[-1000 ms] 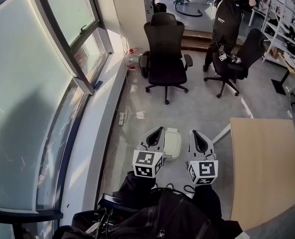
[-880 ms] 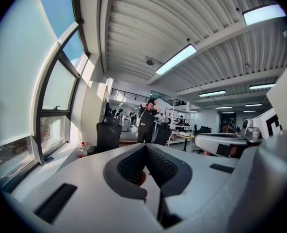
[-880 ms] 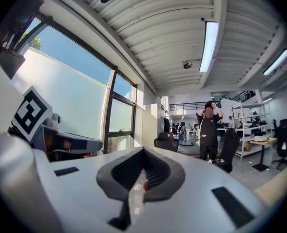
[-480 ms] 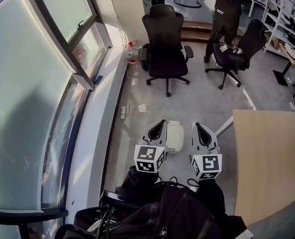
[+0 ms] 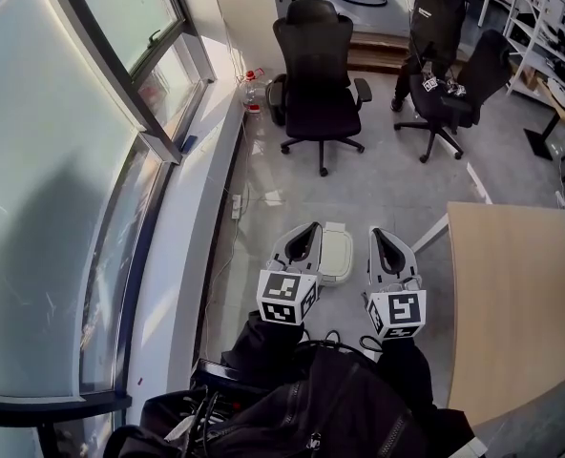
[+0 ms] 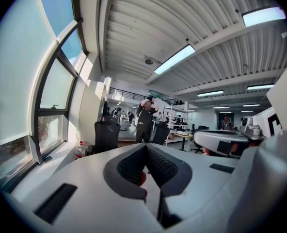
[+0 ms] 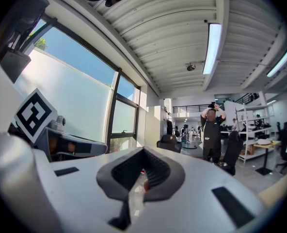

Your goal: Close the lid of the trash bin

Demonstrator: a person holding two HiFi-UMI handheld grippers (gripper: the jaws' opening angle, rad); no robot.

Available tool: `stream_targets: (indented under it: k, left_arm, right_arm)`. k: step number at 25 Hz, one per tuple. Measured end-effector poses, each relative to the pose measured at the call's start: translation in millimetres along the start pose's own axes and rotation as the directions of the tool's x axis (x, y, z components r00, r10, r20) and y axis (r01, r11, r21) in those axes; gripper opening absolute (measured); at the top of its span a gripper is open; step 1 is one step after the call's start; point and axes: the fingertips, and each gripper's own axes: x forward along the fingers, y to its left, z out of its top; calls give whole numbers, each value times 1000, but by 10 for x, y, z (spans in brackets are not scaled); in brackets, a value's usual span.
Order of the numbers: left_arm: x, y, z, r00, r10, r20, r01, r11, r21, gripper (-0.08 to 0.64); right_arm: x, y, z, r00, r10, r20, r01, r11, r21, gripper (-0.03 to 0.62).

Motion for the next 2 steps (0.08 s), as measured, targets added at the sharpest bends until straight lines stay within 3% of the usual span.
stream_targets:
  k: [2]
  left_arm:
    - [1, 4, -17, 1000, 1, -3, -1, 1000, -1, 2]
  right_arm:
    - [-1, 2, -6, 1000, 0, 3, 0, 1000, 1, 3]
